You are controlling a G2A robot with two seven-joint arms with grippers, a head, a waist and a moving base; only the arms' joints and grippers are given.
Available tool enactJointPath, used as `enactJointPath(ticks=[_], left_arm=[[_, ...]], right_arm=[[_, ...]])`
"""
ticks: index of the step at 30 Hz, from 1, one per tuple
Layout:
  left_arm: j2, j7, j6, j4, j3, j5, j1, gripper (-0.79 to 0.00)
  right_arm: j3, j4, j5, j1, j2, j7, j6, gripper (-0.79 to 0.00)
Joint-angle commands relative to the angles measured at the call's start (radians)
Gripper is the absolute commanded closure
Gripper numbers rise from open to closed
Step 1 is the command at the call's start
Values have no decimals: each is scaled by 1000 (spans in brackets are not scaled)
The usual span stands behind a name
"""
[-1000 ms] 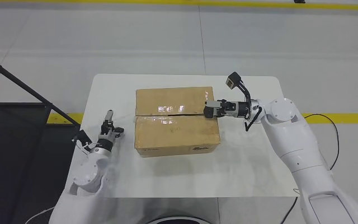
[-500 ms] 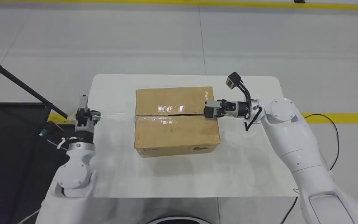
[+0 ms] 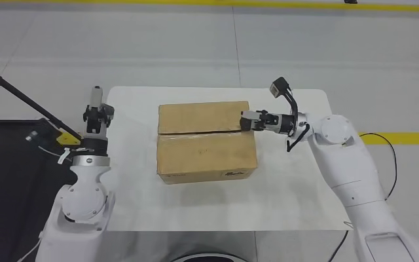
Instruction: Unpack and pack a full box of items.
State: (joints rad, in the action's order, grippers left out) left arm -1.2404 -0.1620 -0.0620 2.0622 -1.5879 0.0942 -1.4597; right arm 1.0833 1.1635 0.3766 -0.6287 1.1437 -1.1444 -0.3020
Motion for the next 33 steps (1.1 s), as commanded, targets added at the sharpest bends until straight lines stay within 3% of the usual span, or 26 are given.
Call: enactJointPath(ticks=[1,12,33], left_arm=[[-2,8,-14,13,21,16,22,-785],[-14,50,-69,62,141,85,108,-785],[-49,63,-100,-3,305,52,228,-785]], right_arm=[[20,29,-7,-16,-7,4,8,-785],[115,100,-6,-95,-37,3,17,-785],[129,69,17,-104,-47,-18,8,-785]])
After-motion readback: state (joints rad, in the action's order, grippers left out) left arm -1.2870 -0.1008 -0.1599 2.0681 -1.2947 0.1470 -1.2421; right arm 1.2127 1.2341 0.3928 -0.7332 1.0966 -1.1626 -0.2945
